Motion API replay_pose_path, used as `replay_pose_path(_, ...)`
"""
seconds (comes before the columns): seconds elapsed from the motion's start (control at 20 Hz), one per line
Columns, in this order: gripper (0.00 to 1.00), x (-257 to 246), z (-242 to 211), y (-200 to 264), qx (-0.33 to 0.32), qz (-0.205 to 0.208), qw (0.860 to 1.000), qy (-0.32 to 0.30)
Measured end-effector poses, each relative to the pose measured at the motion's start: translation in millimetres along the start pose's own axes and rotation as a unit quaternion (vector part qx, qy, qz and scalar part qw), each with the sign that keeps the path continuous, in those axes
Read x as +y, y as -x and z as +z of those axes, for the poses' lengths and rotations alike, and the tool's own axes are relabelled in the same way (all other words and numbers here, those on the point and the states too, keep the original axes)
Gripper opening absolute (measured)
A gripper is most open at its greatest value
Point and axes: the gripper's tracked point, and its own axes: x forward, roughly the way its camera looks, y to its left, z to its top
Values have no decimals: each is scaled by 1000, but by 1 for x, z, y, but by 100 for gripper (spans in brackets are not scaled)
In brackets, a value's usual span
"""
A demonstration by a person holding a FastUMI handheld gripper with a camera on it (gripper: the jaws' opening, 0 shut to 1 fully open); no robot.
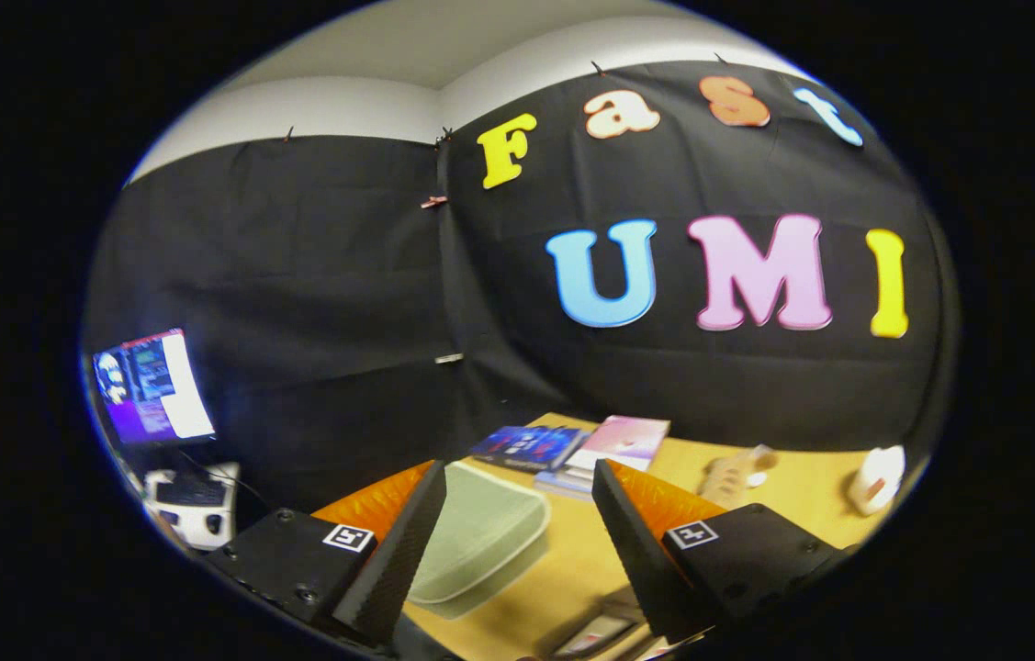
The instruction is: Open the storage box then place both shoes into the box .Put the left shoe in first, then the right shoe, with the right side of both shoes facing outward in a uniform manner.
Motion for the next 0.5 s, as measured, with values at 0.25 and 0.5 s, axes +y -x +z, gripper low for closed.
replay_pose_path(0.25, 98, 23, -40, -22, 90, 112, 973, -182)
replay_pose_path(0.5, 98, 23, -98, -41, 185, 176, 906, -337)
